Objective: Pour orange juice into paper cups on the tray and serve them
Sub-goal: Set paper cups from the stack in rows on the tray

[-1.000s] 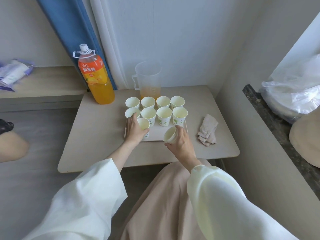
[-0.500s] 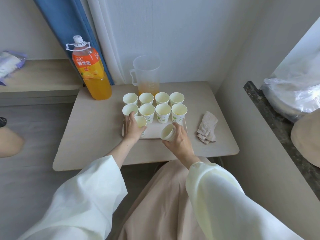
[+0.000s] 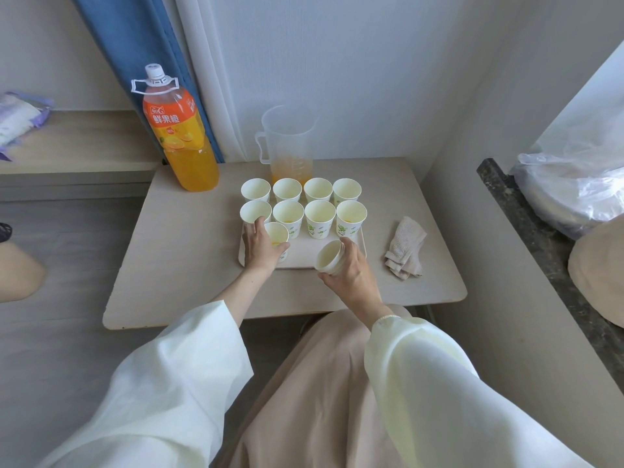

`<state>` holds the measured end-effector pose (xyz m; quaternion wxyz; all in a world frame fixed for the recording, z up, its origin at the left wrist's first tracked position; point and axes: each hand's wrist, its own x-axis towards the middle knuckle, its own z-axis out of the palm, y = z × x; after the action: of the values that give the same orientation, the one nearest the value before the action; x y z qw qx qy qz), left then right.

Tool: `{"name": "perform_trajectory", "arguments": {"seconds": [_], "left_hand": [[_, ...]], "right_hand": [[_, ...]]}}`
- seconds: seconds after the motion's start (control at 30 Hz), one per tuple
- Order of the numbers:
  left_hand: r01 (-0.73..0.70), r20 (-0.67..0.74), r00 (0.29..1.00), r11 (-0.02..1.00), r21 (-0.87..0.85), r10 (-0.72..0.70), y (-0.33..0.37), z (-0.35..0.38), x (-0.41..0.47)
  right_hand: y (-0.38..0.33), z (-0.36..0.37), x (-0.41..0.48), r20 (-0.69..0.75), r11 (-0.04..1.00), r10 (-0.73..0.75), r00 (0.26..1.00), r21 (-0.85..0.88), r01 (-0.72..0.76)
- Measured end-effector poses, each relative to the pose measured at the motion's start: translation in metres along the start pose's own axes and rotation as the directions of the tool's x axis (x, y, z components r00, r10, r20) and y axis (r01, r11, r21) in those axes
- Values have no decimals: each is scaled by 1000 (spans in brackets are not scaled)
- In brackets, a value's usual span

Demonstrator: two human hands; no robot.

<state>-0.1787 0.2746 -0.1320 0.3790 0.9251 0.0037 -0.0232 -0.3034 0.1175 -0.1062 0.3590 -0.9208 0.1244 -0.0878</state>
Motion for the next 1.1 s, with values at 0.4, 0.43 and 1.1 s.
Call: {"name": "perform_trajectory", "arguments": {"seconds": [0.4, 0.43, 1.1], "left_hand": [[26, 18, 1000, 999, 27, -26, -4, 0, 2], [20, 23, 1000, 999, 27, -20, -4, -1, 2], [157, 582, 808, 918, -365, 93, 46, -11, -71]], "right_hand": [[6, 3, -1, 1, 999, 18, 1000, -32, -18], [6, 3, -1, -1, 999, 12, 1000, -41, -12], [-9, 7, -17, -36, 984, -111, 993, -142, 105]]}}
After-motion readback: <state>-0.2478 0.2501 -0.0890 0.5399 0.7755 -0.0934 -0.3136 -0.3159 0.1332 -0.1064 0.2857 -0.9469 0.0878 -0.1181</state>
